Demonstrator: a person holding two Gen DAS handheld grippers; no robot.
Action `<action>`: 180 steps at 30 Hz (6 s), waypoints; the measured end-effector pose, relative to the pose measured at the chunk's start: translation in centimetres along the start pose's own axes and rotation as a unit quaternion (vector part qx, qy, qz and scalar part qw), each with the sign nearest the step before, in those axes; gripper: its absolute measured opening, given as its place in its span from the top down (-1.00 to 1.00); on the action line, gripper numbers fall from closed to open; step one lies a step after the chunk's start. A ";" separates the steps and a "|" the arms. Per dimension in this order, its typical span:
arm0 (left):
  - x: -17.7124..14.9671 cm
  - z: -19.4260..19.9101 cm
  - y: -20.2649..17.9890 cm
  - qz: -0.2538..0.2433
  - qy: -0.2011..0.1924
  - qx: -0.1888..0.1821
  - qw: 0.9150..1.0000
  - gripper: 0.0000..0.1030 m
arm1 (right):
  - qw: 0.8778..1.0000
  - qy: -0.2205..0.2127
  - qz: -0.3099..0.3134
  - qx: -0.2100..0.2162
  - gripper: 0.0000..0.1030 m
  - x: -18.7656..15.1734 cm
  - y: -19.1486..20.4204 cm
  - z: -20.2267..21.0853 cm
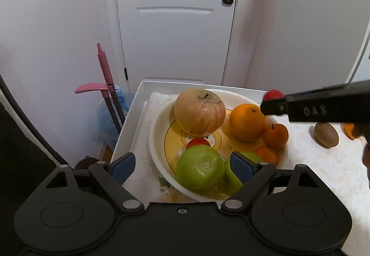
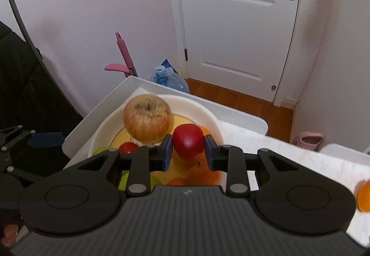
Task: Organize fruits
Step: 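Open both tools to release apple and tomato into the bowl, then withdraw both open tools from the bowl toward the kiwi and orange, then grasp the brown kiwi with the left tool while the right tool grasps the orange, then carry the kiwi and orange to the bowl with both tools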
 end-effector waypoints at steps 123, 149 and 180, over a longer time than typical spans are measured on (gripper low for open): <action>-7.1 -10.2 -27.9 -0.075 0.039 0.011 0.996 -0.20 | 0.996 0.033 -0.083 -0.010 -0.93 -19.0 -26.5 5.7; -6.8 -0.7 -24.0 -0.020 -0.011 0.009 1.000 -0.19 | 1.000 -0.002 -0.022 -0.003 -0.43 -14.9 -21.7 9.3; 1.4 5.7 -6.0 0.007 -0.066 0.020 0.998 -0.19 | 0.998 -0.046 -0.001 0.032 -0.43 -1.4 -2.9 9.0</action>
Point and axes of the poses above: each gripper's, at about its wrist camera, not at the fingertips, and z roughly against the way its jaws point, y to its left, x to its top, the point moved 3 cm from there along -z, roughly the way its jaws point, and after that the axes turned 15 degrees about z, right-handed, at the moved point
